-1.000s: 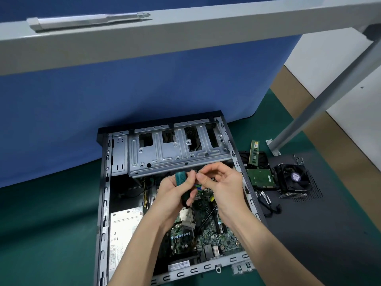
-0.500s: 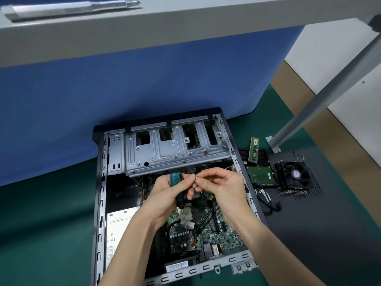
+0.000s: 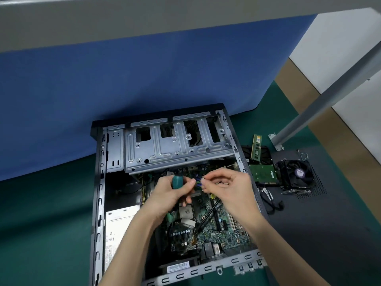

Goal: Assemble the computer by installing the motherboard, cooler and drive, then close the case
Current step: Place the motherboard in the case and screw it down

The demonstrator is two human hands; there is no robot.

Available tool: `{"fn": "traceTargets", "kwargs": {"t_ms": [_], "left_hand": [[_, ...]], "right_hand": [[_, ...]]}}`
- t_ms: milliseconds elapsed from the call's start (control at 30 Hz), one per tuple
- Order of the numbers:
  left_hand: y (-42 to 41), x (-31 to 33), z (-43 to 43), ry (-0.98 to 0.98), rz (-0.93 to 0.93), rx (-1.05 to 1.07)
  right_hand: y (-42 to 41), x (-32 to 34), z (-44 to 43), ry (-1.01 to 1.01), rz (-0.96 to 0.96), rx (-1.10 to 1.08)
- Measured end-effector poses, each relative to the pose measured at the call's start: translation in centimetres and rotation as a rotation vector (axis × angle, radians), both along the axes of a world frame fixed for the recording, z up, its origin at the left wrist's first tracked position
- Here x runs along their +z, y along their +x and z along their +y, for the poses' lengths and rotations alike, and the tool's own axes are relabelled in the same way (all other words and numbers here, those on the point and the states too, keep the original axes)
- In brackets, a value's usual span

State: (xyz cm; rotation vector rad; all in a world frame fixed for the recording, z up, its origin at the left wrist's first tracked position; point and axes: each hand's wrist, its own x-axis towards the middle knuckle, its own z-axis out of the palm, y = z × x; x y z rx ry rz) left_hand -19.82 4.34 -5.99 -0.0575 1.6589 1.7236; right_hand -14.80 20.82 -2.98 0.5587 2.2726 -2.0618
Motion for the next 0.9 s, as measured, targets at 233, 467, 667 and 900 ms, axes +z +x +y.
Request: {"fn": "traceTargets", "kwargs": {"t_ms": [233, 467, 667, 900], "left_hand": [[4.1, -3.9, 4.6, -0.510, 0.189, -0.444], [4.7, -4.6, 6.0, -0.641, 0.354, -0.478], [5.5, -4.4, 6.2, -0.650, 0.397, -0.652], [5.6, -4.9, 5.3, -0.686, 0.543, -0.706]], "right_hand": [[-1.0, -0.2, 1.1, 0.020, -0.002, -0.054], [-2.4, -3.3, -0.3, 0.455, -0.113, 0.171], [-2.6, -6.0, 0.3, 0.712, -0.275, 0.153], [-1.7, -8.2, 0.4, 0.773, -0.396, 0.046]]}}
